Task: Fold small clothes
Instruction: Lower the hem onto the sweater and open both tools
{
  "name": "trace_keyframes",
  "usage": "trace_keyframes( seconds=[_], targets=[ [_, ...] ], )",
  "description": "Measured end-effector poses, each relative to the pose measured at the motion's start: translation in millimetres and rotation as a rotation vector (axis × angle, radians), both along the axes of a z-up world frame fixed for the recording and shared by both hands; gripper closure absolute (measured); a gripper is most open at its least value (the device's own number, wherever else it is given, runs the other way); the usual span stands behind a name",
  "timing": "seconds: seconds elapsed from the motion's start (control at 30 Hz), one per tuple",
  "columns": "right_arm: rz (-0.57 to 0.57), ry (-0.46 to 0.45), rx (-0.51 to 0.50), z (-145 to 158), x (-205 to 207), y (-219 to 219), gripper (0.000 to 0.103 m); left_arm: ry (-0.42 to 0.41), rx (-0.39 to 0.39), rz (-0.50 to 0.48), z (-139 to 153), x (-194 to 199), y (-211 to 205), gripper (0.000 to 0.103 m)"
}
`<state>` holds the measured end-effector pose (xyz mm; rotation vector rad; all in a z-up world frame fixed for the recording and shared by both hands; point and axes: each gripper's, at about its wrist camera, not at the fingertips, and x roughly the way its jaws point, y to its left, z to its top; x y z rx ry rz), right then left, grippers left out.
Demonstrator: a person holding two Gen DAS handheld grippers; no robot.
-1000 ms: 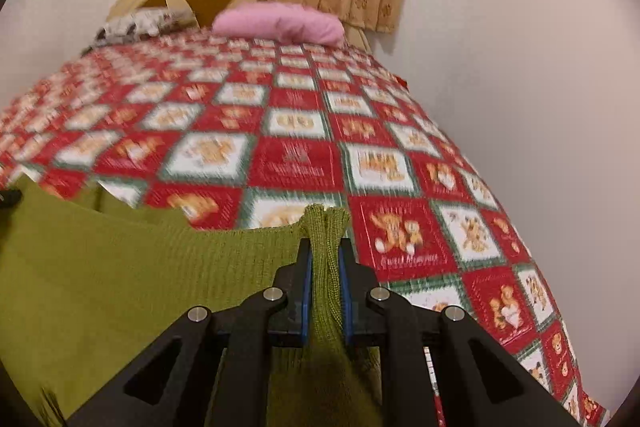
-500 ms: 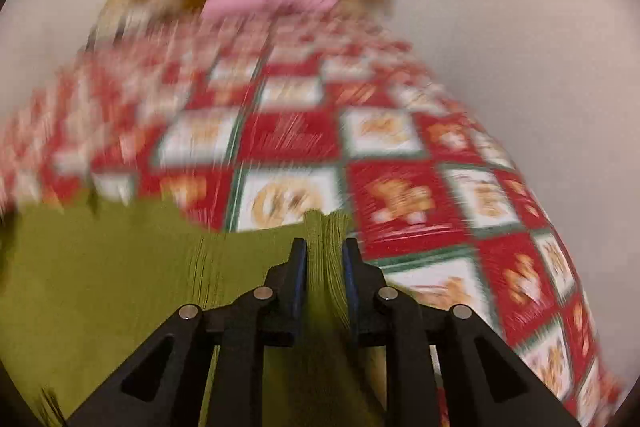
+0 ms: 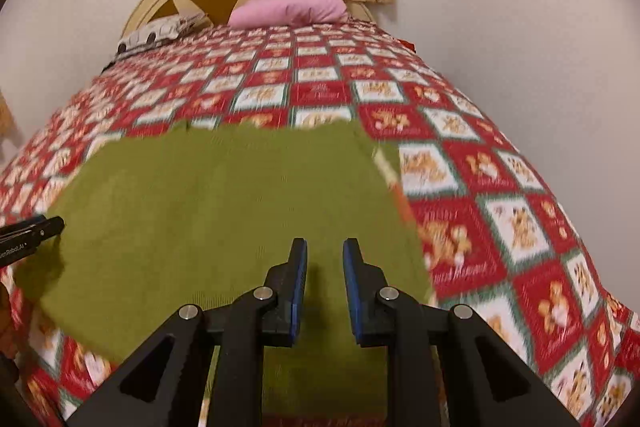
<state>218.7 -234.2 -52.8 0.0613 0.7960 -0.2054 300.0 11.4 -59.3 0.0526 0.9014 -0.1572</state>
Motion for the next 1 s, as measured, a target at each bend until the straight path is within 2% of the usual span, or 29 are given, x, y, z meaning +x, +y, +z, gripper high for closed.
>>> trace_keyframes(
  seconds=[0.13, 0.43, 0.53, 0.63, 0.7, 0.73, 0.8, 0.87, 0.93, 1.0],
  targets=[
    [-0.035, 0.071, 0.069, -29, -5, -6, 0.084, -0.047, 0.090, 0.009, -4, -12, -15, 0.041],
    [-0.028, -0.001, 0.142, -35, -14, -14, 0.084, -0.105, 0.149, 0.035, -18, -20, -21, 0.033],
    [-0.029, 0.000, 0.132, -35, -15, -12, 0.084, -0.122, 0.182, 0.063, -21, -21, -22, 0.020],
    [-0.034, 0.010, 0.094, -34, -13, -9, 0.084, -0.096, 0.145, 0.072, -23, -18, -16, 0.015],
    [-0.060, 0.036, 0.012, -28, -11, 0, 0.084, -0.066, 0.104, 0.091, -25, -14, -8, 0.006],
    [-0.081, 0.032, -0.035, -21, -13, 7, 0.084, -0.052, 0.082, 0.098, -27, -12, -4, 0.005],
    [-0.048, -0.036, 0.001, -5, -22, 22, 0.084, -0.021, 0.021, 0.105, -29, -10, 4, 0.003],
    [0.014, -0.052, 0.045, 4, -24, 47, 0.084, 0.004, -0.031, 0.112, -32, -8, 10, 0.002],
    [0.098, -0.037, 0.075, 2, -20, 73, 0.084, 0.008, -0.040, 0.114, -33, -9, 10, 0.001],
    [0.169, -0.014, 0.095, -5, -14, 97, 0.084, -0.001, -0.016, 0.115, -32, -11, 6, 0.001]
  ],
)
